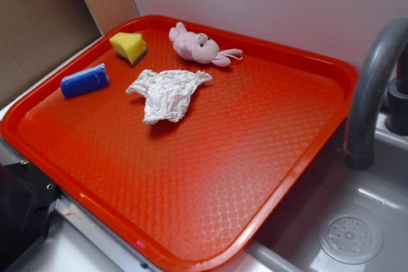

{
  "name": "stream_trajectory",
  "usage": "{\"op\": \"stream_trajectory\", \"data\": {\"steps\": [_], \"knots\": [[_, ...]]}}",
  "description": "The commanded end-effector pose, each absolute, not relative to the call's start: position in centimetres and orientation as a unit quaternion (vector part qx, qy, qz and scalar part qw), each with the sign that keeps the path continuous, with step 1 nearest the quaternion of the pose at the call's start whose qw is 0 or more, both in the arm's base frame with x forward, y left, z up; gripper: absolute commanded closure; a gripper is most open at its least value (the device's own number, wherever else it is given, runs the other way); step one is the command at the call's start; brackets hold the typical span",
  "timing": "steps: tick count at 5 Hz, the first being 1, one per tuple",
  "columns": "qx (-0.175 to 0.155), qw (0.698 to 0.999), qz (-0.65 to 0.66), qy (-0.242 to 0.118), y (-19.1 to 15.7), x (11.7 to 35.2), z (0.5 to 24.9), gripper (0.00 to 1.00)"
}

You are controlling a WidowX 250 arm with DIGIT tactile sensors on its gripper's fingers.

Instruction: Grab the green sponge.

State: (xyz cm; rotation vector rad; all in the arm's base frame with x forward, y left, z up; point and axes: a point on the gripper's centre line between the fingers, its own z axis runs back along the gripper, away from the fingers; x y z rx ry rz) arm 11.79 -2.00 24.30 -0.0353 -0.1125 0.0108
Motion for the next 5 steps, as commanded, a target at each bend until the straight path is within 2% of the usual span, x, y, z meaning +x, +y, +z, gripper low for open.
{"op": "stream_trajectory", "data": {"steps": [1, 2, 3, 4, 5], "knots": [[-0.018, 0.998, 0.005, -0.056, -2.0, 11.8, 24.3, 0.00], [-0.033, 0.989, 0.131, -0.062, -1.3, 14.0, 22.9, 0.00], [-0.056, 0.964, 0.256, -0.053, -0.5, 16.6, 21.2, 0.00], [-0.043, 0.925, 0.374, -0.057, 0.5, 18.9, 19.6, 0.00], [-0.048, 0.871, 0.488, -0.035, 2.7, 22.1, 16.7, 0.00]]}}
